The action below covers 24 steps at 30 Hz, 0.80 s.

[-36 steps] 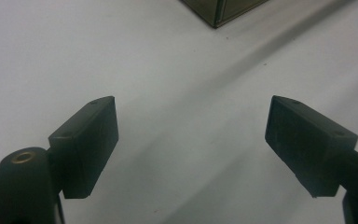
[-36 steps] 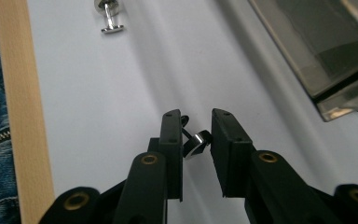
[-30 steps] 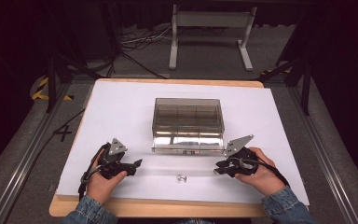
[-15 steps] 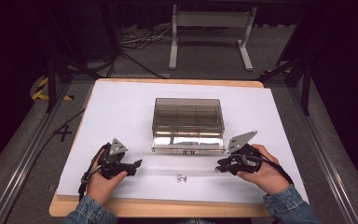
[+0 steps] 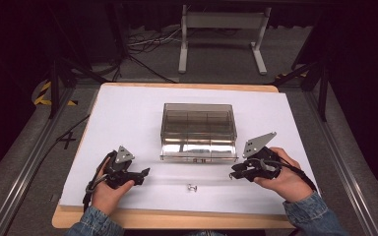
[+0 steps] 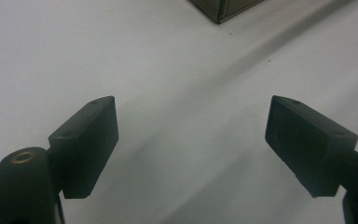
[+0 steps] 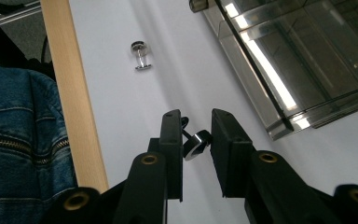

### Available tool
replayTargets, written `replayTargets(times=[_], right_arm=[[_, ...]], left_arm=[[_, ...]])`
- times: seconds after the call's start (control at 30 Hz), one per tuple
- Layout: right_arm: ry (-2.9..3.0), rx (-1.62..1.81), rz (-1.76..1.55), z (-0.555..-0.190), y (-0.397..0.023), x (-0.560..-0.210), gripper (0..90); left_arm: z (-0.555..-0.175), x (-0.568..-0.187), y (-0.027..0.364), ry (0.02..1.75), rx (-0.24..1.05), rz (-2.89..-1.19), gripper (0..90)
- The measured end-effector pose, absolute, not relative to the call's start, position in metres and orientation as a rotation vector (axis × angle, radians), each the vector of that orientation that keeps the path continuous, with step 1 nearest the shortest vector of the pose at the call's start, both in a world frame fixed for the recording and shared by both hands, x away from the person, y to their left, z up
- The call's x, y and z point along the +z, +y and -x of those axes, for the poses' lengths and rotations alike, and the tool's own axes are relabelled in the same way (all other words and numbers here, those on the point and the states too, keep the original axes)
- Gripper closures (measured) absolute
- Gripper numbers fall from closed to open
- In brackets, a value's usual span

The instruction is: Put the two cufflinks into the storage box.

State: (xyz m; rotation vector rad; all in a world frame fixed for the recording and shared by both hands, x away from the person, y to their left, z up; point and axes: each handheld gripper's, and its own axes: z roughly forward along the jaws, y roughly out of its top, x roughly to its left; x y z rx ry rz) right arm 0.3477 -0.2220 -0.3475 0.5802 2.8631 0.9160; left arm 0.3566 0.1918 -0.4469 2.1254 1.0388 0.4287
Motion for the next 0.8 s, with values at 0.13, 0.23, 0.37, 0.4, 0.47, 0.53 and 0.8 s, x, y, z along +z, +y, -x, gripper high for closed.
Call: replayTargets(times=[0.13, 0.23, 0.37, 0.4, 0.47, 0.53, 0.8], right_arm=[[2.860, 0.917, -0.579, -0.348, -0.220, -0.338, 75.0], [2.856, 0.923, -0.570, -0.350, -0.219, -0.331, 75.0], [2.855, 0.927, -0.570, -0.352, -0.218, -0.325, 75.0], [2.855, 0.926, -0.572, -0.353, -0.218, -0.323, 75.0], [2.855, 0.929, -0.572, -0.354, -0.217, -0.320, 75.0], [2.851, 0.931, -0.571, -0.355, -0.216, -0.317, 75.0], [2.853, 0.938, -0.578, -0.359, -0.212, -0.311, 75.1]], left_arm=[[-0.357, -0.447, 0.192, 1.040, 0.429, -2.125, 18.1], [-0.356, -0.447, 0.192, 1.041, 0.428, -2.125, 18.1], [-0.356, -0.447, 0.192, 1.040, 0.429, -2.126, 18.1], [-0.356, -0.447, 0.192, 1.040, 0.429, -2.126, 18.1], [-0.356, -0.447, 0.192, 1.041, 0.429, -2.126, 18.2], [-0.357, -0.447, 0.193, 1.039, 0.430, -2.126, 18.1], [-0.356, -0.447, 0.193, 1.039, 0.431, -2.126, 18.2]])
